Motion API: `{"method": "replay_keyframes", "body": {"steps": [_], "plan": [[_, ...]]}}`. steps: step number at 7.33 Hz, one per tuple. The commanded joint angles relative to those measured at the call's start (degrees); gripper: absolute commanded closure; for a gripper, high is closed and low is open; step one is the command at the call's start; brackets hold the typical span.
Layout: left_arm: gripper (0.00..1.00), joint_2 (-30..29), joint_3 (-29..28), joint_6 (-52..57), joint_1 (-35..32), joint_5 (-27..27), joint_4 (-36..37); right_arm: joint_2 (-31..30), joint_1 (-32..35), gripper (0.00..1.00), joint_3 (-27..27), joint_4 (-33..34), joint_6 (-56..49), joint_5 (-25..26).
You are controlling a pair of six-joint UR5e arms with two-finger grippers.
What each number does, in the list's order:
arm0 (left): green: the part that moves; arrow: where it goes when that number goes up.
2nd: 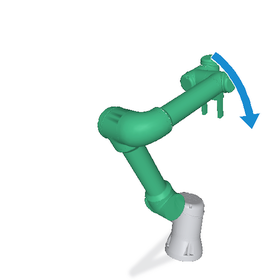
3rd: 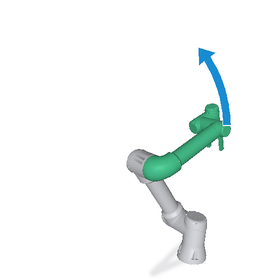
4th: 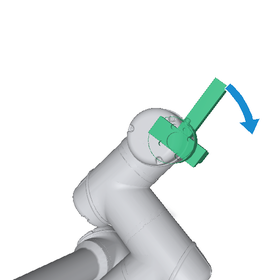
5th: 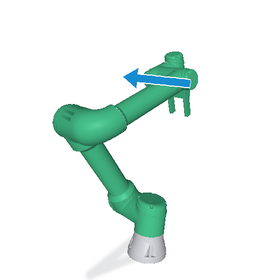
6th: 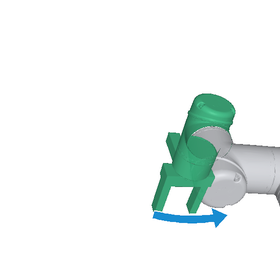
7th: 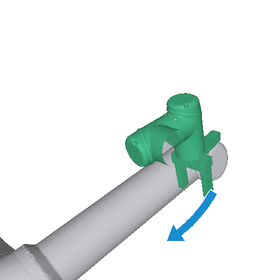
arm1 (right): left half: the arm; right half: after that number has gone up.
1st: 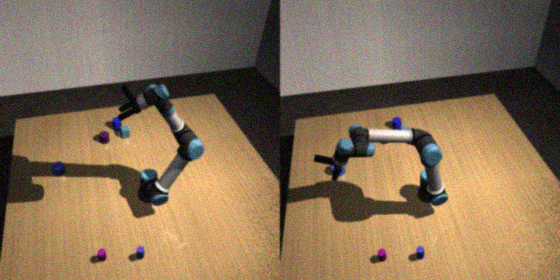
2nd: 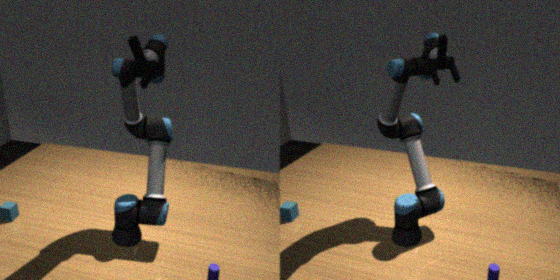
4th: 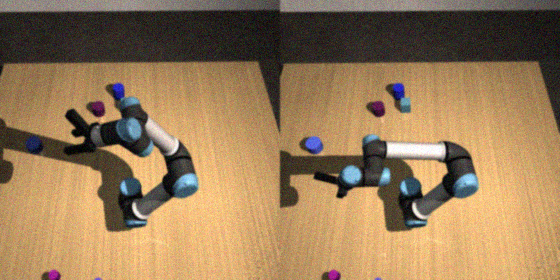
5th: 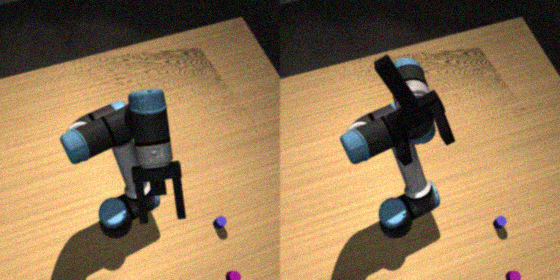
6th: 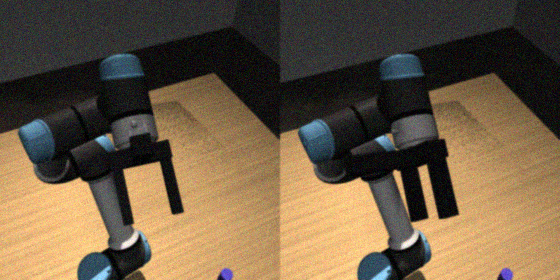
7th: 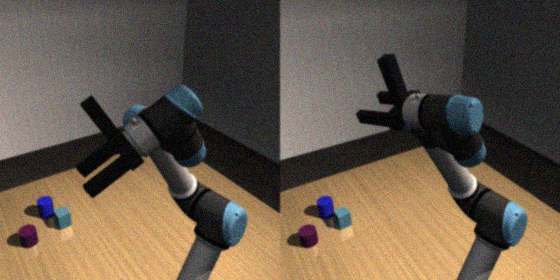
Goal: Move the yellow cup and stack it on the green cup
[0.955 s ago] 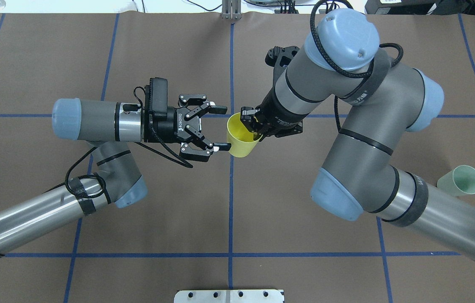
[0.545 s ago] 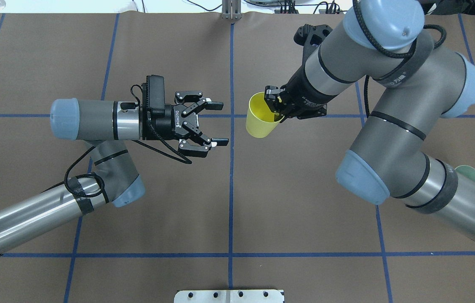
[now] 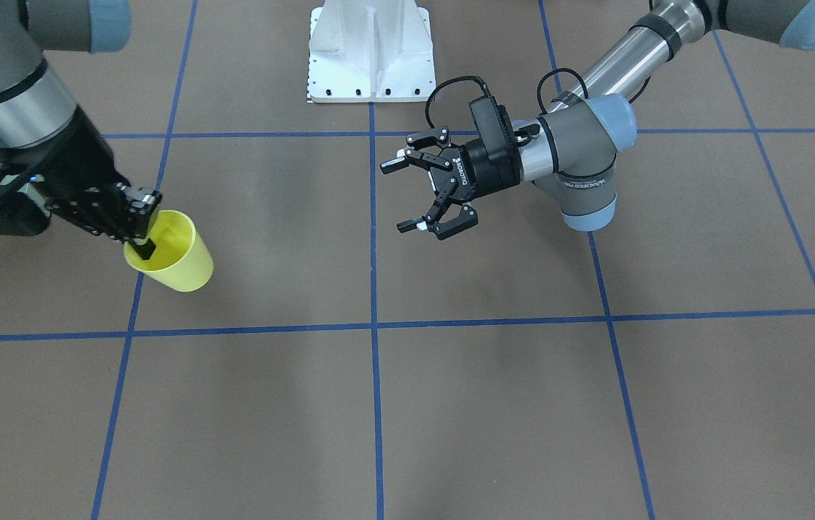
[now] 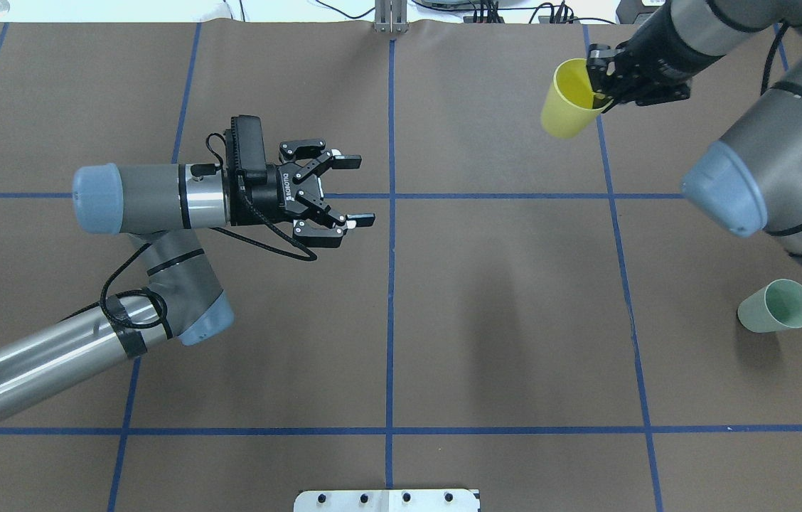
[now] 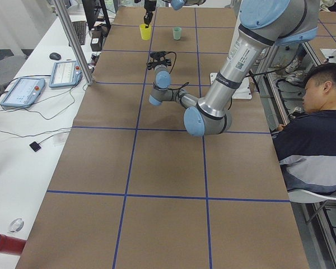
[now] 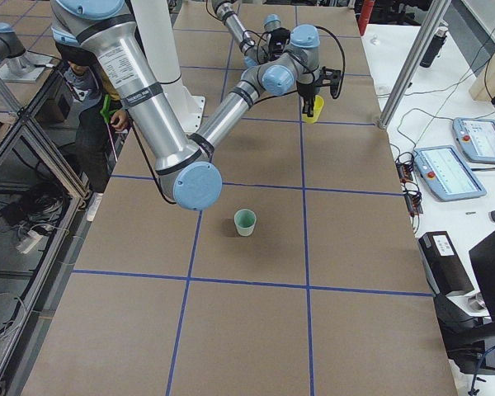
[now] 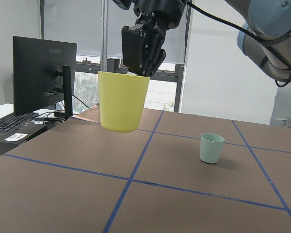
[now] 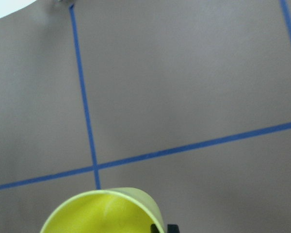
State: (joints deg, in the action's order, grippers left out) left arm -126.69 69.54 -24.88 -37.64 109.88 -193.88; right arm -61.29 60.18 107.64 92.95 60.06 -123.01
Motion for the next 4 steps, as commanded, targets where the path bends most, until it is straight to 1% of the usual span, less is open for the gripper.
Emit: {"method": "replay_keyframes", "body": {"steps": [1,2,3,4], "plan": [[0.00,1.89,0.42,0.44,-5.49,0.94,5.40,-3.46,7.47,1.00,-1.02,5.55,-16.83,-1.79],[0.00,1.89,0.85,0.62,-9.17,4.16,10.66,-6.01,9.67,1.00,-1.02,5.84,-22.12,-2.40],[0.00,1.89,2.08,0.79,-14.17,8.29,17.32,-8.73,11.61,1.00,-0.94,5.67,-26.79,-3.28],[0.00,2.85,2.96,0.79,-18.48,12.94,22.44,-11.54,13.63,1.00,-0.76,5.49,-31.79,-4.42]]}}
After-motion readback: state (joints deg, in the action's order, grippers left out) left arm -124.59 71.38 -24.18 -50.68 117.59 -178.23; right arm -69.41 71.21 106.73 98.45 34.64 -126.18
